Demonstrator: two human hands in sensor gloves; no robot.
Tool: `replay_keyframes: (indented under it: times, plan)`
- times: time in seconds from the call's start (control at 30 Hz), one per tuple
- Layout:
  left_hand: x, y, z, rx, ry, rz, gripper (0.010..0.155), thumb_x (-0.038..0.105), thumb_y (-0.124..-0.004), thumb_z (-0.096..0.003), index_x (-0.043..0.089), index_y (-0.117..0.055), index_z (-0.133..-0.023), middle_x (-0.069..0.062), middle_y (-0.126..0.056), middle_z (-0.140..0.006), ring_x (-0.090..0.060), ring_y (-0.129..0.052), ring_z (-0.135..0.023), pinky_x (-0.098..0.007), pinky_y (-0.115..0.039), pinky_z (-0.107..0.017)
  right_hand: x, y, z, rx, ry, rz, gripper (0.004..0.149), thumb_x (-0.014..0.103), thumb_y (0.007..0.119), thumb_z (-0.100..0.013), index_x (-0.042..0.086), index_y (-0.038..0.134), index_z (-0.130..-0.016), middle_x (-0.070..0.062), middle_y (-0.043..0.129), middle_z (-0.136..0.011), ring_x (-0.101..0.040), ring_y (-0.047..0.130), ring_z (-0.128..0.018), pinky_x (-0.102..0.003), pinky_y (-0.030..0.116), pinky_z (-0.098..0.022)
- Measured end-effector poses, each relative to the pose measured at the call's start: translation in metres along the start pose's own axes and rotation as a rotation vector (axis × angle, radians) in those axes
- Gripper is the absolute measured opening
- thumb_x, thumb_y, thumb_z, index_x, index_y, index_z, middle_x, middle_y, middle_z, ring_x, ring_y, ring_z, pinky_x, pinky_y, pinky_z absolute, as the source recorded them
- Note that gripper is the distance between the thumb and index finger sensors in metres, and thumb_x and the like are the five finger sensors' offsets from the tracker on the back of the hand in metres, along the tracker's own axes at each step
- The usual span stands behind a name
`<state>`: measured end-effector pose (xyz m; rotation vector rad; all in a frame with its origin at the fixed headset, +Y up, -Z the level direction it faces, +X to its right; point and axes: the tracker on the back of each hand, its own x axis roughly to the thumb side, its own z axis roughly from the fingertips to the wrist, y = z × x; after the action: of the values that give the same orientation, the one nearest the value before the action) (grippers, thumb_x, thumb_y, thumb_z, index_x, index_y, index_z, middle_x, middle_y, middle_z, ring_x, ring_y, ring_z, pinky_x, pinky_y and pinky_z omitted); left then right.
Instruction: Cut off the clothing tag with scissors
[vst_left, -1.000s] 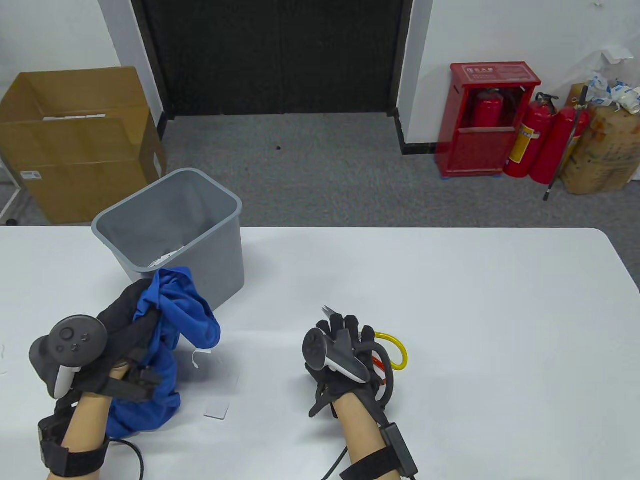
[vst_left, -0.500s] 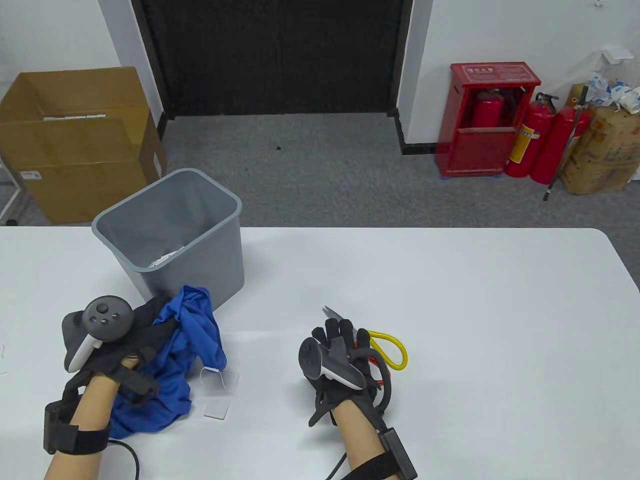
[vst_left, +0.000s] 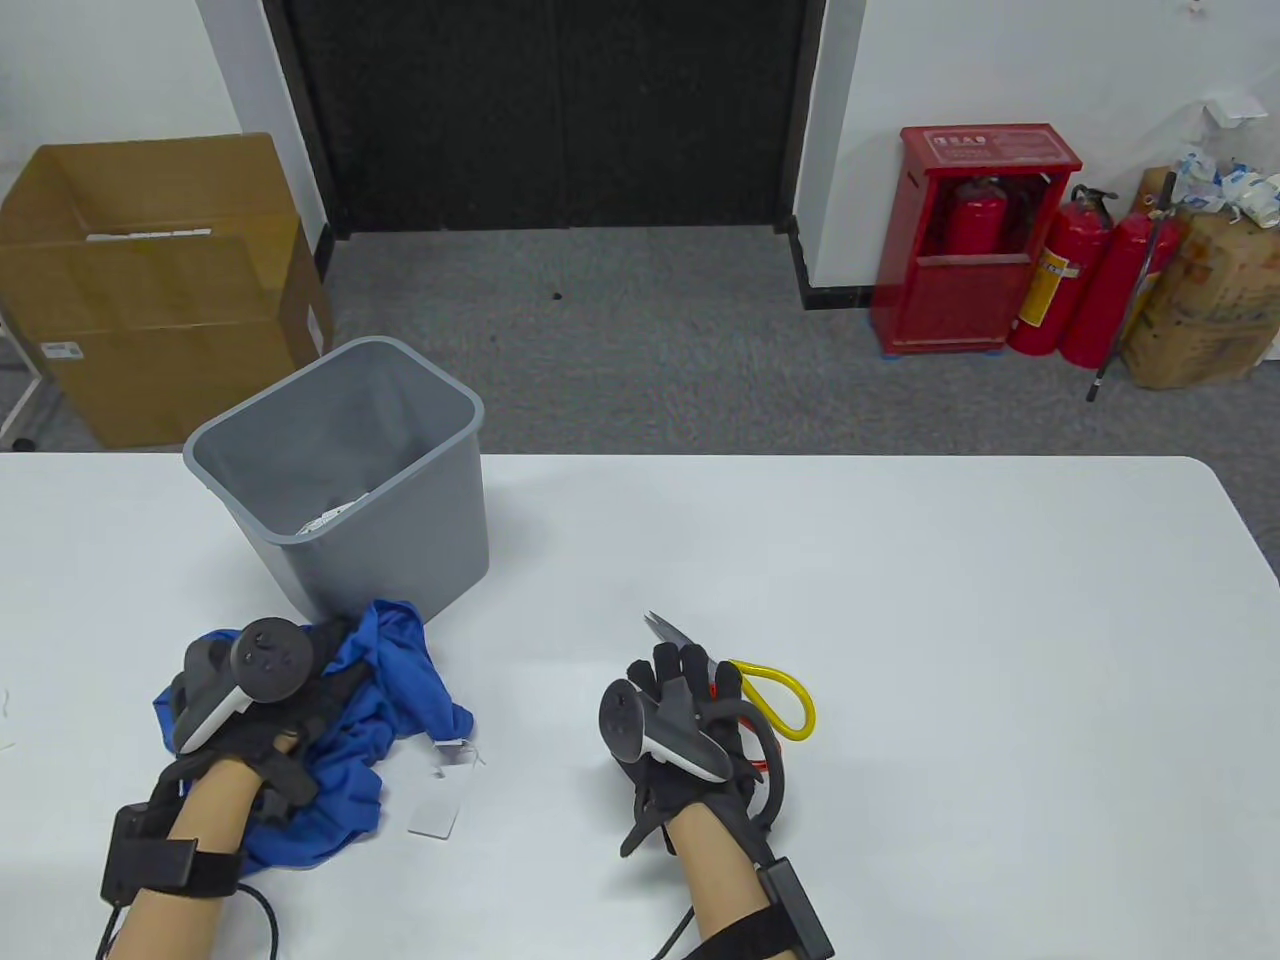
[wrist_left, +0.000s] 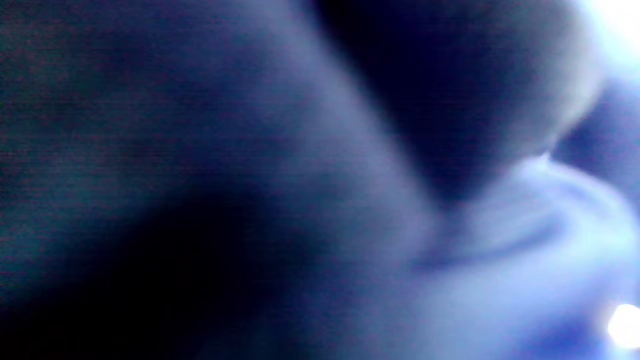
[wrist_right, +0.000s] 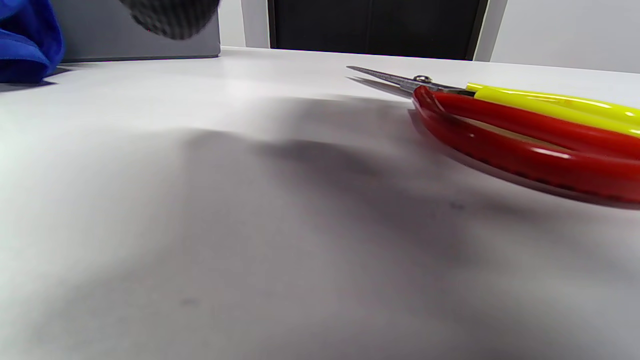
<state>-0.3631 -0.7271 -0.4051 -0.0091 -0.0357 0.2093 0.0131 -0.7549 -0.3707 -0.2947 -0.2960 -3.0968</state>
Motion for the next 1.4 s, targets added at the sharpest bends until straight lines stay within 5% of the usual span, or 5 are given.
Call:
replay_keyframes:
  times: [0.3,0.57,0.83,1.17,1.4]
  plan:
    - [-0.012,-0.024,-0.002,-0.13,0.043,-0.11,0.067,0.065,-0.062,-0.0524,0.034,-0.05,-0.11,-0.003,-0.066,-0.11,-0.03,-0.08,-0.091,-0.062,-0.058,-0.076,-0.001,0.0,0.0,-0.013,-0.002,-0.002,0.08,0.055,0.061,-0.045,0.018,0.024,-0.105,-0.016,0.022,-0.114,-0.046,0.022,-0.103,-0.07,0.018,-0.064]
    - [-0.011,0.011,0.013,-0.192,0.051,-0.14,0.088,0.071,-0.061,-0.051,0.025,-0.024,-0.116,-0.007,-0.047,-0.119,-0.035,-0.067,-0.104,-0.067,-0.051,-0.078,0.0,-0.001,0.0,-0.019,-0.001,0.002,0.08,0.055,0.061,-0.045,0.018,0.024,-0.105,-0.017,0.023,-0.114,-0.047,0.023,-0.103,-0.07,0.018,-0.064]
    - [0.042,0.043,0.049,0.043,-0.078,-0.14,0.077,0.069,-0.069,-0.0516,0.028,-0.048,-0.114,-0.006,-0.048,-0.119,-0.036,-0.063,-0.107,-0.07,-0.042,-0.078,0.0,-0.001,0.0,-0.024,0.0,0.012,0.079,0.055,0.061,-0.045,0.017,0.026,-0.105,-0.017,0.025,-0.114,-0.047,0.024,-0.103,-0.07,0.018,-0.064]
    - [0.129,-0.021,0.07,0.07,-0.118,-0.515,0.063,0.069,-0.078,-0.0477,0.029,-0.078,-0.096,0.0,-0.07,-0.105,-0.033,-0.072,-0.1,-0.071,-0.046,-0.077,0.001,-0.001,0.001,-0.022,0.004,0.006,0.079,0.055,0.061,-0.045,0.017,0.027,-0.105,-0.019,0.026,-0.113,-0.049,0.028,-0.102,-0.071,0.018,-0.064]
    - [0.136,-0.053,0.056,0.077,-0.024,-0.568,0.057,0.067,-0.078,-0.0477,0.027,-0.085,-0.088,0.0,-0.077,-0.097,-0.031,-0.078,-0.093,-0.068,-0.049,-0.077,0.001,-0.001,0.001,-0.023,0.002,-0.001,0.079,0.055,0.061,-0.045,0.017,0.027,-0.105,-0.019,0.026,-0.113,-0.049,0.03,-0.102,-0.071,0.017,-0.064]
